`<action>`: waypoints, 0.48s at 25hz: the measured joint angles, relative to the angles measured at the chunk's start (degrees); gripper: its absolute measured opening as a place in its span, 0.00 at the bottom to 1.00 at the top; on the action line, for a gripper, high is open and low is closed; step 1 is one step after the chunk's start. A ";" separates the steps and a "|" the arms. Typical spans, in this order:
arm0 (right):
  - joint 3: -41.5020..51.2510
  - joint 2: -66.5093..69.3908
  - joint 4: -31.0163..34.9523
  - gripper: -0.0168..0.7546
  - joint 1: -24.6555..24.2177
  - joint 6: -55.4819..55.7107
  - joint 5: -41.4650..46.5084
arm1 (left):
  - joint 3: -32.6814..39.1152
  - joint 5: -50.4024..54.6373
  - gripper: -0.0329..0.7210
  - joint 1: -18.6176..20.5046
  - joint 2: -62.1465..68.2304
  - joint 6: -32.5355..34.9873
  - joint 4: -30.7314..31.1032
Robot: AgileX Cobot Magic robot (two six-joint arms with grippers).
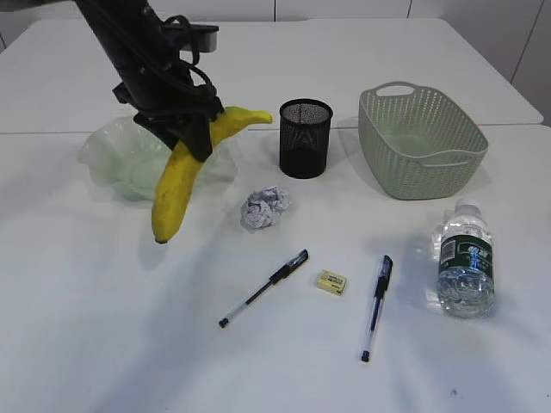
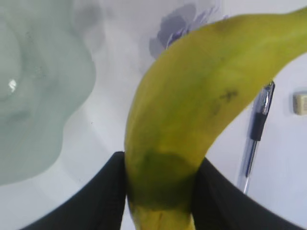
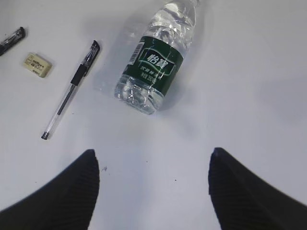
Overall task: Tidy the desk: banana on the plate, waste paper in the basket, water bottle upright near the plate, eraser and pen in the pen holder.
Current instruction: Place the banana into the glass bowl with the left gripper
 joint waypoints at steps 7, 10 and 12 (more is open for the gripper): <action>0.00 0.00 -0.10 0.70 0.00 -0.11 0.10 | -5.33 0.33 0.42 0.00 0.00 0.00 2.40; 0.00 0.00 -0.10 0.70 0.00 -0.11 0.10 | -5.92 0.68 0.42 0.00 0.00 0.00 3.95; 0.00 0.00 -0.10 0.70 0.00 -0.11 0.10 | -5.92 0.22 0.42 0.00 0.00 0.00 4.82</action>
